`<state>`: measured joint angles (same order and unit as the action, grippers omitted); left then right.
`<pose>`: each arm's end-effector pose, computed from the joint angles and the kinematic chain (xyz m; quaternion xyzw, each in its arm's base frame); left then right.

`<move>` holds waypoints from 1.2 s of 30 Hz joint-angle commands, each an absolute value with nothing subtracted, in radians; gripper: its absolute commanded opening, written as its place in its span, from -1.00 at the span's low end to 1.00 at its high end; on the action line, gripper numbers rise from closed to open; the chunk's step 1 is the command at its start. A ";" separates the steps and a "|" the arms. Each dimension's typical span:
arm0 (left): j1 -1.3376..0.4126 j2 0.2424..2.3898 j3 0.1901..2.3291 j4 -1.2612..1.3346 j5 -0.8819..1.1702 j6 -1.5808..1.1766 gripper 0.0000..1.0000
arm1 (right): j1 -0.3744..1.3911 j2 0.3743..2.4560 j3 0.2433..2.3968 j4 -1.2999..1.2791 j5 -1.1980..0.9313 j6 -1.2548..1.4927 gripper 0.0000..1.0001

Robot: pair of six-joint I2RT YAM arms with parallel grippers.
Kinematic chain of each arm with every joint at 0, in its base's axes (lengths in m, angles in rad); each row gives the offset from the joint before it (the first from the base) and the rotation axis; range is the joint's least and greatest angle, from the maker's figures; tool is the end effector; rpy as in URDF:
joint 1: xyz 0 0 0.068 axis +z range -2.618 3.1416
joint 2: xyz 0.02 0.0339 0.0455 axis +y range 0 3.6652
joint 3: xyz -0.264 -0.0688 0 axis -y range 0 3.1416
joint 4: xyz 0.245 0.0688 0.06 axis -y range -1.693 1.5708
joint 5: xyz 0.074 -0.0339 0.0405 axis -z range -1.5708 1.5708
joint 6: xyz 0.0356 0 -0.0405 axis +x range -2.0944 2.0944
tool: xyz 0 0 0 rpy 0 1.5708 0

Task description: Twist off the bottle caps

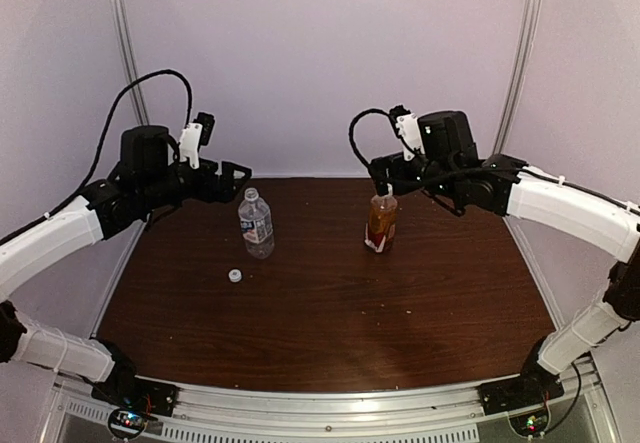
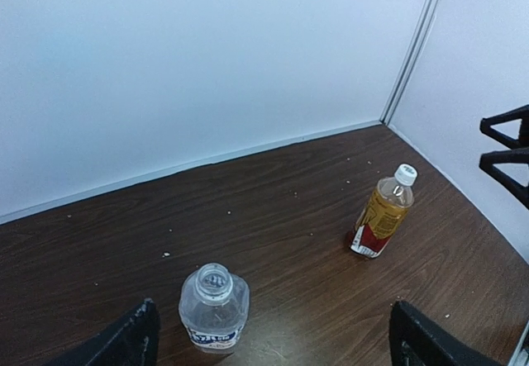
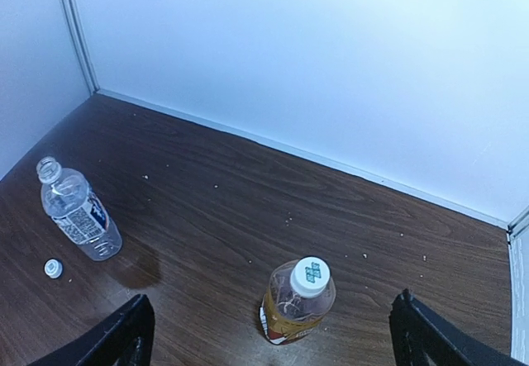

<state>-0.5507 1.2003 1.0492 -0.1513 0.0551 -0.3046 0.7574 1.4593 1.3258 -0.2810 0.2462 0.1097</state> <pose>0.2378 -0.1483 0.3494 0.1150 0.7972 -0.2658 0.5298 0.2536 0.2278 0.3590 -0.2009 0.8093 0.1345 0.5354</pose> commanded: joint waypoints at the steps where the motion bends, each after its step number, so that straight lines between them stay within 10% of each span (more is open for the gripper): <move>1: -0.545 1.173 1.029 -0.113 0.127 -0.311 0.95 | 0.700 1.557 1.438 -0.397 0.218 0.104 1.00; 13: -0.546 1.177 1.013 -0.105 0.202 -0.327 0.95 | 0.568 1.792 1.621 -0.508 0.039 0.141 0.94; 36: -0.546 1.186 1.011 -0.106 0.202 -0.336 0.95 | 0.517 1.891 1.640 -0.523 -0.119 0.147 0.04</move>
<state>-0.5507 1.1858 1.0164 -0.1505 0.2005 -0.3252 0.5293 1.8759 1.6131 -0.5236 -0.0986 0.1417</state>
